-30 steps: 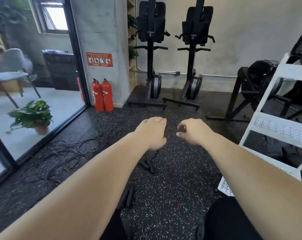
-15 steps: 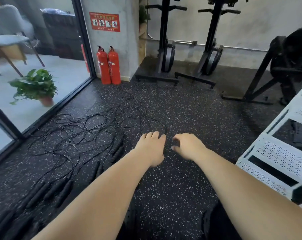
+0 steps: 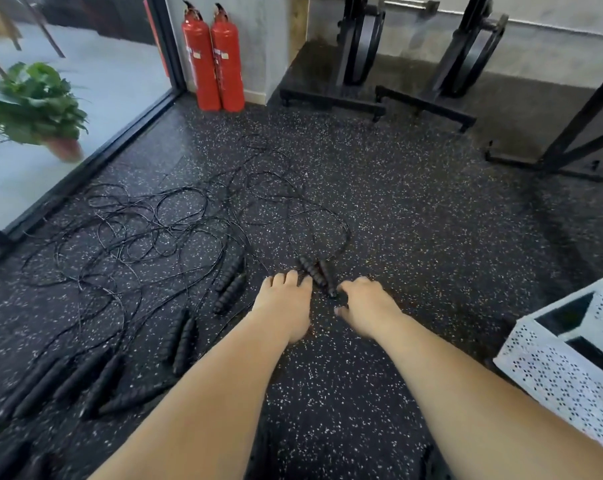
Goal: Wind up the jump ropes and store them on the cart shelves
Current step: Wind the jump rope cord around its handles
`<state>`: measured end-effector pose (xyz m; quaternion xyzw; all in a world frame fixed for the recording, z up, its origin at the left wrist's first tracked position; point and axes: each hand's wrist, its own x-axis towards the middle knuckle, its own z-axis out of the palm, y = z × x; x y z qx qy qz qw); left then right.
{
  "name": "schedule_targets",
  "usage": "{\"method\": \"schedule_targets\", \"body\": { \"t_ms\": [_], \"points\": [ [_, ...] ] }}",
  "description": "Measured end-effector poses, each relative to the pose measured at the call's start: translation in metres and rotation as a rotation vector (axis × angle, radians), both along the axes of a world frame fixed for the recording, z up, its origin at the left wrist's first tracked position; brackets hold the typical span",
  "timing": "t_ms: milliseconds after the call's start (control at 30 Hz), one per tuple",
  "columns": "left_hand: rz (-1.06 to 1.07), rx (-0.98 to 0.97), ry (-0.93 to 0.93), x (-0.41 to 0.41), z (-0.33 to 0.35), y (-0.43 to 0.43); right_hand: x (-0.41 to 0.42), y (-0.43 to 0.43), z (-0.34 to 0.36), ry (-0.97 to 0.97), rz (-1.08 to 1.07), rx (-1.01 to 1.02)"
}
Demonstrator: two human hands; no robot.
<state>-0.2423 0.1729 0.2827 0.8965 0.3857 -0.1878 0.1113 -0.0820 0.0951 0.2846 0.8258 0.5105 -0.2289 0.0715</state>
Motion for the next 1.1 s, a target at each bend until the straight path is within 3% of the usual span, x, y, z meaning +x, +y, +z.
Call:
{"method": "schedule_targets", "body": {
  "t_ms": [400, 600, 867, 1100],
  "points": [
    [-0.078, -0.03, 0.073, 0.052, -0.108, 0.108, 0.044, 0.124, -0.149, 0.11, 0.01, -0.13],
    [-0.01, -0.109, 0.069, 0.049, -0.168, 0.122, 0.053, 0.165, -0.208, 0.07, 0.076, -0.254],
    [0.008, -0.125, 0.13, 0.037, -0.198, 0.127, 0.069, 0.177, -0.263, 0.147, 0.079, -0.296],
    [-0.028, -0.129, 0.15, 0.045, -0.2, 0.121, 0.066, 0.152, -0.276, 0.096, 0.179, -0.268]
  ]
}}
